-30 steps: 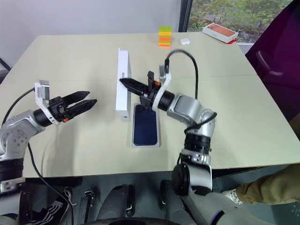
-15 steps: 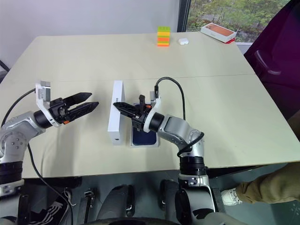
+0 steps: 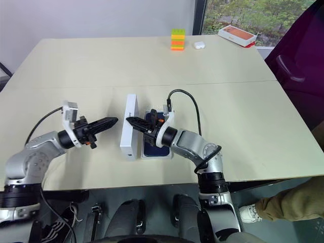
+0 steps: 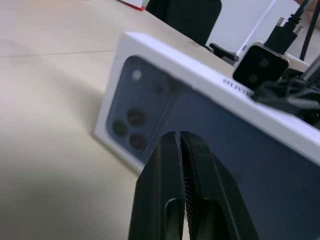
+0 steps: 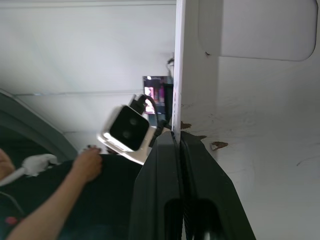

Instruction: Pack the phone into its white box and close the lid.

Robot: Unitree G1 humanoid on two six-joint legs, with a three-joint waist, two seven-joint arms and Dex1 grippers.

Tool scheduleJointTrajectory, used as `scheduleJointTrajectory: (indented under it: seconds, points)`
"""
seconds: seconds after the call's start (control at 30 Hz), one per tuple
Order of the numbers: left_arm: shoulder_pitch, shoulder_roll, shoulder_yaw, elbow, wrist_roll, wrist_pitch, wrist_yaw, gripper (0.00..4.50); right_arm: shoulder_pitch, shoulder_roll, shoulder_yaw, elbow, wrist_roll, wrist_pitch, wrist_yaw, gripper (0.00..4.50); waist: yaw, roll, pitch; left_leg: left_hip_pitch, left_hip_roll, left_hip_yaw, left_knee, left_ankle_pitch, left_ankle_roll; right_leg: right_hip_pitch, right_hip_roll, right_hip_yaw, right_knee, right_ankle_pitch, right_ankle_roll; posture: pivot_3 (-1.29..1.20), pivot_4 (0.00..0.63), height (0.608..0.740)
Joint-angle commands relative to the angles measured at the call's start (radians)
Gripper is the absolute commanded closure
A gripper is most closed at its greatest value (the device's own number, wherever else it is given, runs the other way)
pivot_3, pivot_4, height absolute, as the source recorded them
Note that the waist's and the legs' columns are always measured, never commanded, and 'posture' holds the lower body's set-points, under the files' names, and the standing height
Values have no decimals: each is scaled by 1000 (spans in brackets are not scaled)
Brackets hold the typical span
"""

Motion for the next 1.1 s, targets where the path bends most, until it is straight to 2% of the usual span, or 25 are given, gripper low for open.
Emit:
scheduleJointTrajectory:
  seconds: [0.03, 0.07, 0.17, 0.3, 0.33, 0.47, 0.57, 0.63, 0.8, 0.97, 1.1]
  points:
    - [-20, -30, -27, -16, 0, -17, 8, 4477, -10, -18, 10, -40, -12, 3, 56, 4500, 0, 0, 0, 0, 0, 0, 0, 0, 0, 0, 0, 0, 0, 0, 0, 0, 150, 740]
    - [-21, -35, -34, -20, 0, -17, 5, 4477, -8, -25, 14, -39, -12, 6, 60, 4500, 0, 0, 0, 0, 0, 0, 0, 0, 0, 0, 0, 0, 0, 0, 0, 0, 150, 740]
    - [-20, -45, -55, -17, 11, -18, 1, 4500, -9, -46, 21, -48, -52, 7, 93, 3608, -1, 0, 0, 0, 0, 0, 0, 0, 0, 0, 0, 0, 0, 0, 0, 0, 150, 740]
    - [-18, -60, -70, -20, 15, -23, 0, 4500, -35, -91, 17, -72, -115, 5, 137, 1618, 1, 0, 0, 0, 0, 0, 1, 0, 0, 0, 0, 0, 0, 0, 0, 0, 150, 740]
    - [-23, -72, -79, -22, 12, -20, 5, 4500, -73, -166, 8, -91, -169, 33, 199, 1080, 1, 0, 0, 0, 0, 0, 1, 0, 0, 0, 0, 0, 0, 0, 0, 0, 150, 740]
    - [-33, -109, -105, -24, 22, -22, 19, 4500, -164, -341, -30, -89, -298, 58, 363, 1080, 6, 0, 0, -1, -1, 1, 2, 0, 0, 1, -1, 0, 0, 0, 0, 0, 150, 740]
    - [-41, -138, -133, -30, 30, -28, 29, 4500, -221, -500, -18, -111, -461, 63, 575, 1080, 7, 0, 0, 0, -2, 0, 2, 0, 0, 1, -1, -1, -1, 0, 1, 0, 150, 740]
    - [-50, -156, -147, -20, 37, -34, 29, 4500, -218, -602, 40, -156, -610, 22, 743, 1080, 7, 0, 0, -1, -1, 0, 1, 0, 0, 0, 0, -1, -1, 0, 1, 0, 150, 740]
    - [-94, -217, -194, 25, 68, -58, 35, 4500, -146, -761, 192, -202, -954, -151, 1040, 1080, 5, 0, 0, 0, -1, -1, 1, 0, 1, 1, 1, -2, -1, -2, 3, 0, 150, 740]
    - [-130, -254, -204, 61, 81, -69, 45, 4500, -146, -780, 251, -196, -1176, -295, 1161, 1080, 1, 0, 0, 0, -1, 1, 2, 0, 1, 0, 0, 0, 0, -2, 4, 0, 150, 740]
    - [-132, -232, -186, 40, 79, -68, 45, 4500, -148, -742, 234, -172, -1242, -335, 1200, 1080, 4, 0, 0, 0, -1, 0, 2, 0, 1, 0, 1, -1, 0, -2, 4, 0, 150, 740]
